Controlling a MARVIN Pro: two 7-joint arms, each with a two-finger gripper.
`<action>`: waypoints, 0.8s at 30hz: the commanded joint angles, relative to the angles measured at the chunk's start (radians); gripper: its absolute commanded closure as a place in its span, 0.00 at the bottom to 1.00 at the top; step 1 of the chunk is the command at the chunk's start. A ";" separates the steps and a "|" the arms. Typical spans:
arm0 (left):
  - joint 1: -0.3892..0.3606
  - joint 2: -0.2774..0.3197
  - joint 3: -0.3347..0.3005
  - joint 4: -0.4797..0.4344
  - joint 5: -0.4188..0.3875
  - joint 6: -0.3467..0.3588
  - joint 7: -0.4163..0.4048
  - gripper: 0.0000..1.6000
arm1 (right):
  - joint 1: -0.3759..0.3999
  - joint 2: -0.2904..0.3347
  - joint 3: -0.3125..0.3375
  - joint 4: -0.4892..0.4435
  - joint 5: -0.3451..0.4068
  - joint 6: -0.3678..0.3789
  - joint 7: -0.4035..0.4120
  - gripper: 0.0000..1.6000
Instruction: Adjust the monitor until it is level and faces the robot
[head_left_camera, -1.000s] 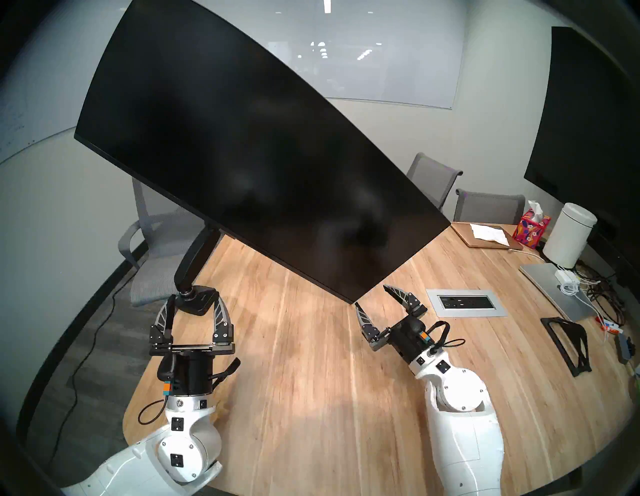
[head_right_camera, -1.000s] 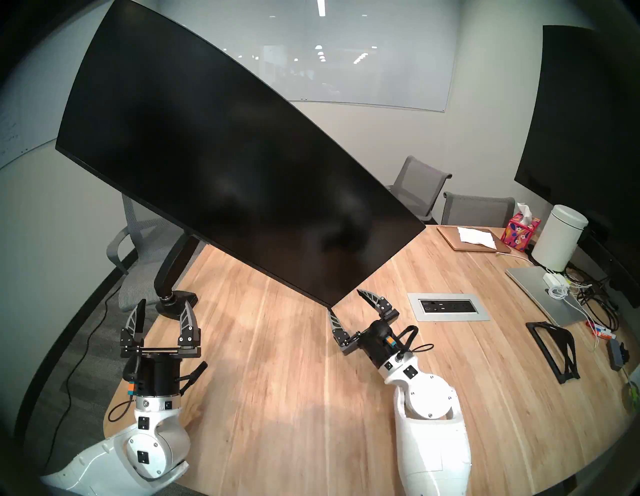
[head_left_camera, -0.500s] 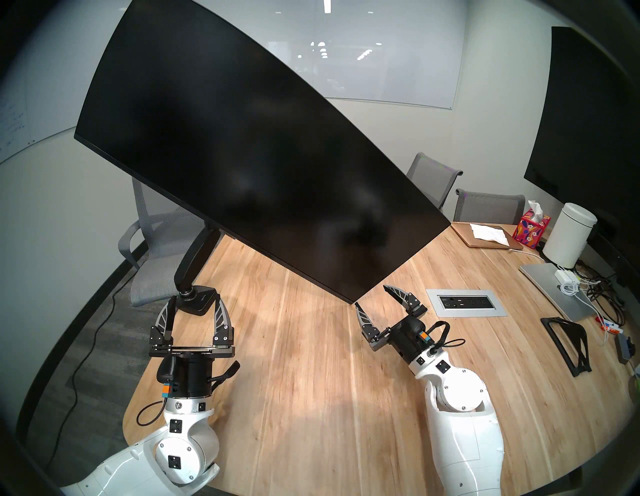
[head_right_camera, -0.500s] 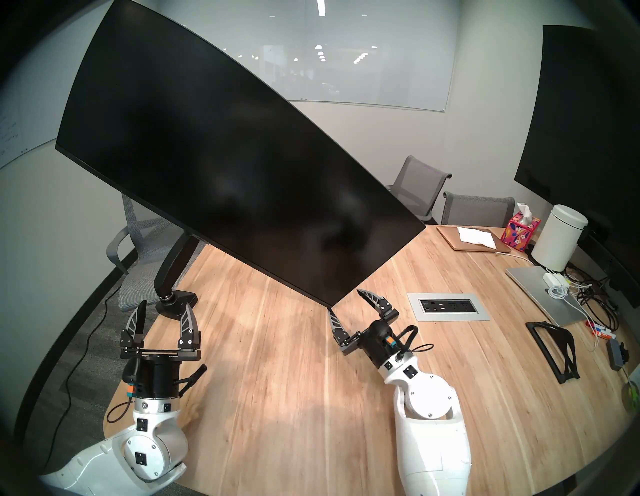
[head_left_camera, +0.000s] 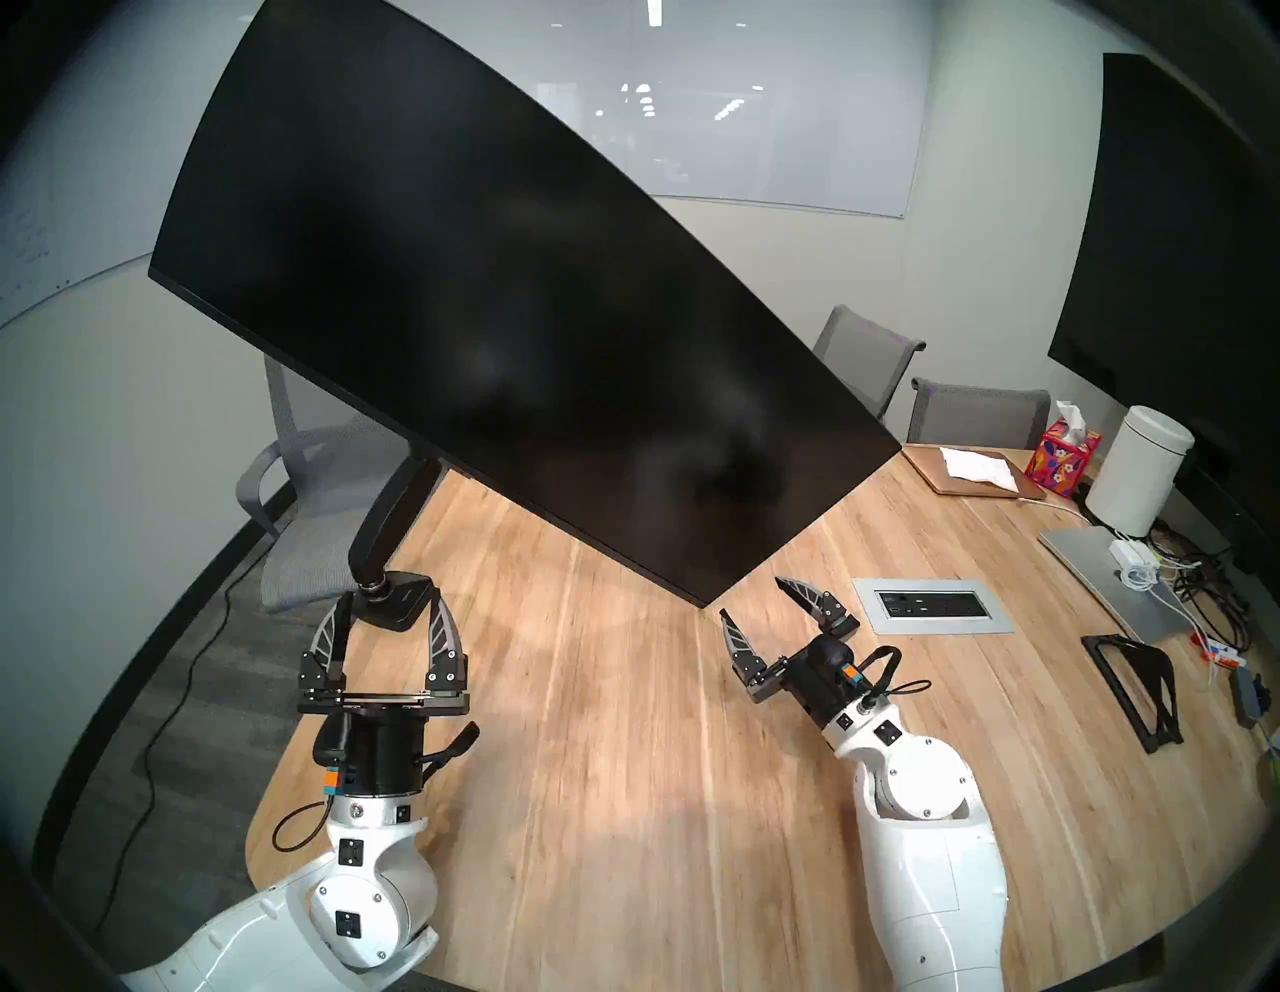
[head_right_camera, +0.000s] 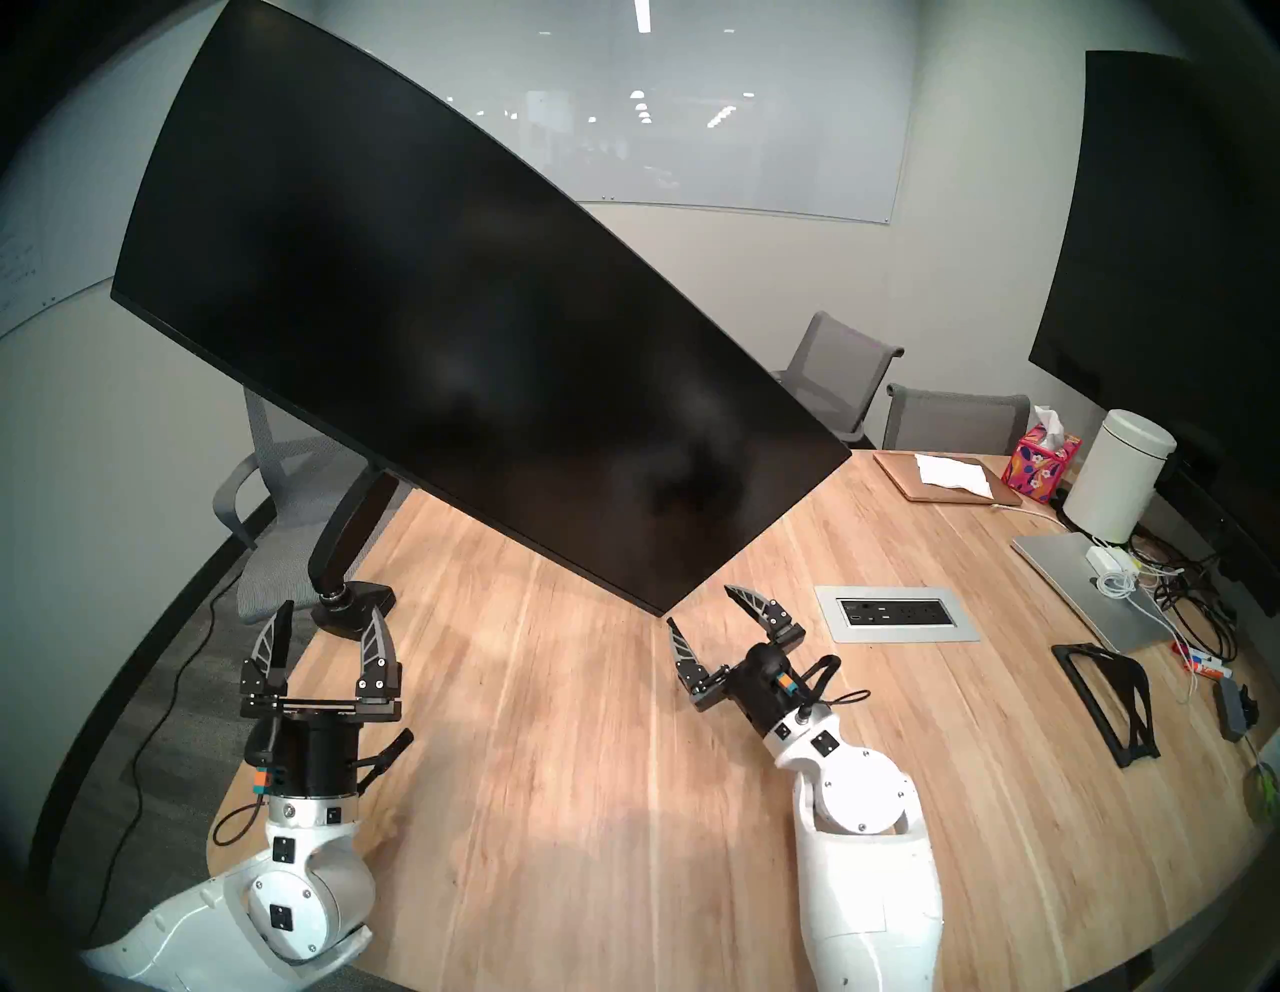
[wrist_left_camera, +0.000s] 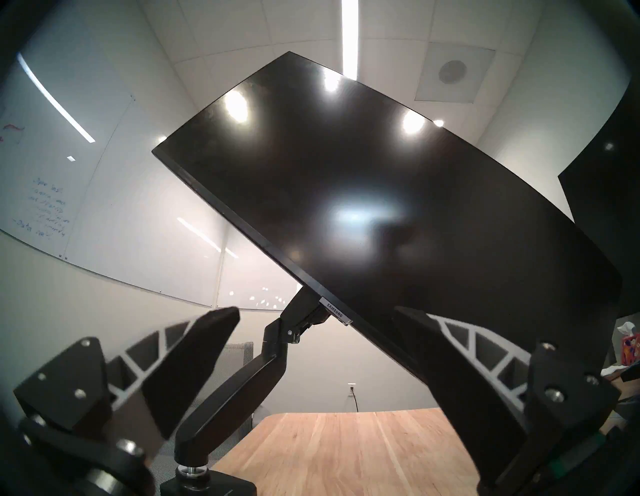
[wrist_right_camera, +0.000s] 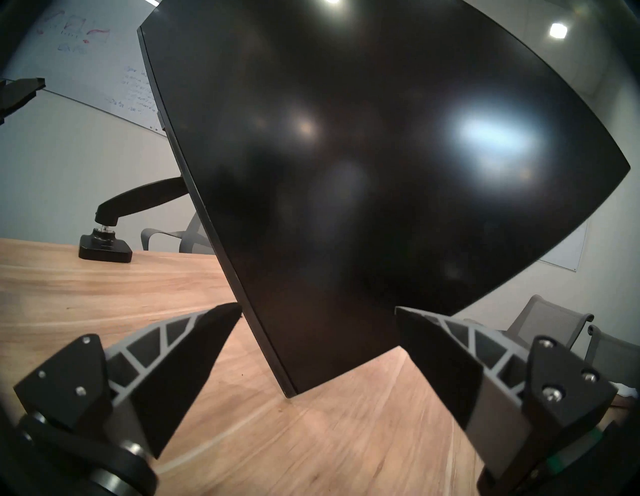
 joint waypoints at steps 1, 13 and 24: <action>-0.004 -0.004 -0.003 -0.013 0.001 -0.004 0.003 0.00 | 0.083 0.012 -0.002 0.025 0.007 -0.001 0.002 0.00; -0.004 -0.004 -0.003 -0.013 0.001 -0.004 0.004 0.00 | 0.082 0.002 -0.050 -0.020 0.000 0.026 0.046 0.00; -0.004 -0.004 -0.003 -0.013 0.001 -0.004 0.004 0.00 | 0.128 0.016 -0.056 0.006 -0.008 0.113 0.082 0.00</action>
